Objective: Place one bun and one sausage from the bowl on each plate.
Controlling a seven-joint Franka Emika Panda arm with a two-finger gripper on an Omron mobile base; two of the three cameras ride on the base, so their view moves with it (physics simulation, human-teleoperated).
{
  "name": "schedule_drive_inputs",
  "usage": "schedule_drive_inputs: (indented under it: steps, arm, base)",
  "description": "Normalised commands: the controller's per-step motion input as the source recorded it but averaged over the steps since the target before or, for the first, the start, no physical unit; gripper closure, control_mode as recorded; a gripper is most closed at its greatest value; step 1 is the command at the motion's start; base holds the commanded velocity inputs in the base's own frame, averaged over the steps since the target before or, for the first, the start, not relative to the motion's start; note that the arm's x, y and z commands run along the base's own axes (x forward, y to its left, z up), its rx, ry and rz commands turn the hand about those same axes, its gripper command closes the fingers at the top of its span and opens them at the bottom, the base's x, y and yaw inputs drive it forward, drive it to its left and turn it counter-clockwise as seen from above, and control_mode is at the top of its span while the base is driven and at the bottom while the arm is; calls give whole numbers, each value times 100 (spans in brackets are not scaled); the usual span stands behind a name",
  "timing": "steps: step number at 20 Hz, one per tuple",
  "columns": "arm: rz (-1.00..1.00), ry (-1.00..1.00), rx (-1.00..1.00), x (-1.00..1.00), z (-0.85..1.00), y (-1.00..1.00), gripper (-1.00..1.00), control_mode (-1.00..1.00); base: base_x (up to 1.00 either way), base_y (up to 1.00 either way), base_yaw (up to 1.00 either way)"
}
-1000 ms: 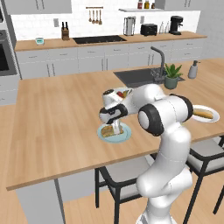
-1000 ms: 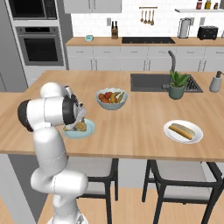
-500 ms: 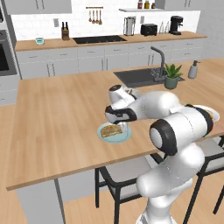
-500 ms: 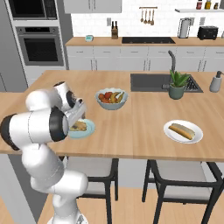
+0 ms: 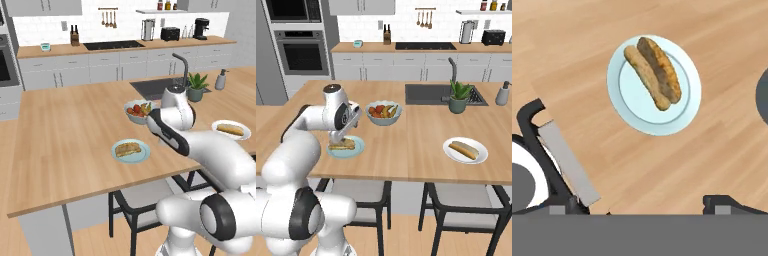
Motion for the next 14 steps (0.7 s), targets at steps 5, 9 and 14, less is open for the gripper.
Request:
schedule_drive_inputs:
  steps: [5, 9, 14]
  arm:
    - [-7, 0, 19, 17, 95, -15, -100, -100]
    - [-2, 10, 1, 29, 100, 0, -100, -100]
    - [0, 4, 0, 9, 66, 0, -100, -100]
  base:
    - [0, 0, 0]
    - [0, 0, 0]
    - [0, 0, 0]
